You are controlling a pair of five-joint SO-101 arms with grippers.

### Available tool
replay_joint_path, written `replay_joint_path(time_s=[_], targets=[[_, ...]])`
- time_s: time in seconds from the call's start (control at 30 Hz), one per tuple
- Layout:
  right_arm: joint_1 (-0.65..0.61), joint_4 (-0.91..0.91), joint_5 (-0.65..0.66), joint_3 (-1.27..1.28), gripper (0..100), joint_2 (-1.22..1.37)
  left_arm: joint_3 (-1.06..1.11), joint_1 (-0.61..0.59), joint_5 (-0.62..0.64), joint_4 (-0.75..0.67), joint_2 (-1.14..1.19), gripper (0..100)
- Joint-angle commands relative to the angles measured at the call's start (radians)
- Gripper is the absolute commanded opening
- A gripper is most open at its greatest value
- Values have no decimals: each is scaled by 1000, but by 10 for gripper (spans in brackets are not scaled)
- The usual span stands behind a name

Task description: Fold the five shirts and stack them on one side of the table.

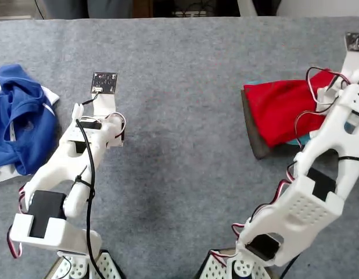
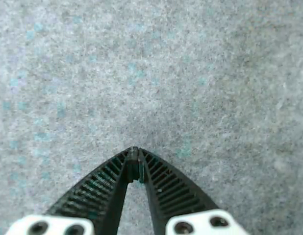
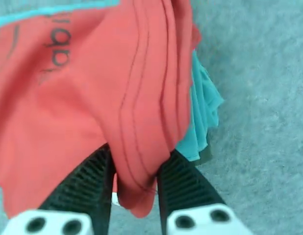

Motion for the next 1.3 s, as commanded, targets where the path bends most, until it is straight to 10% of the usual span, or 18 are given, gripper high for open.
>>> replay_joint_path(time_s=[0.0,0.3,0.43,0.57,0.97,1.27], targets=[[43,5,63,-50,17,4,-1,-7,5,-14,-14,31],[83,166,74,-133,431,-36,-38,-8,-20,60,-23,32],[83,218,40,-300,332,-59,-177,-64,-106,284,-23,30],[40,180,-34,-406,13,-15,-337,-157,-138,468,-23,30],[23,-261,-149,-418,15,443,-444,-381,-209,689,-71,30],[-12,92,-147,-662,15,377,-440,-575,-256,690,-368,32]])
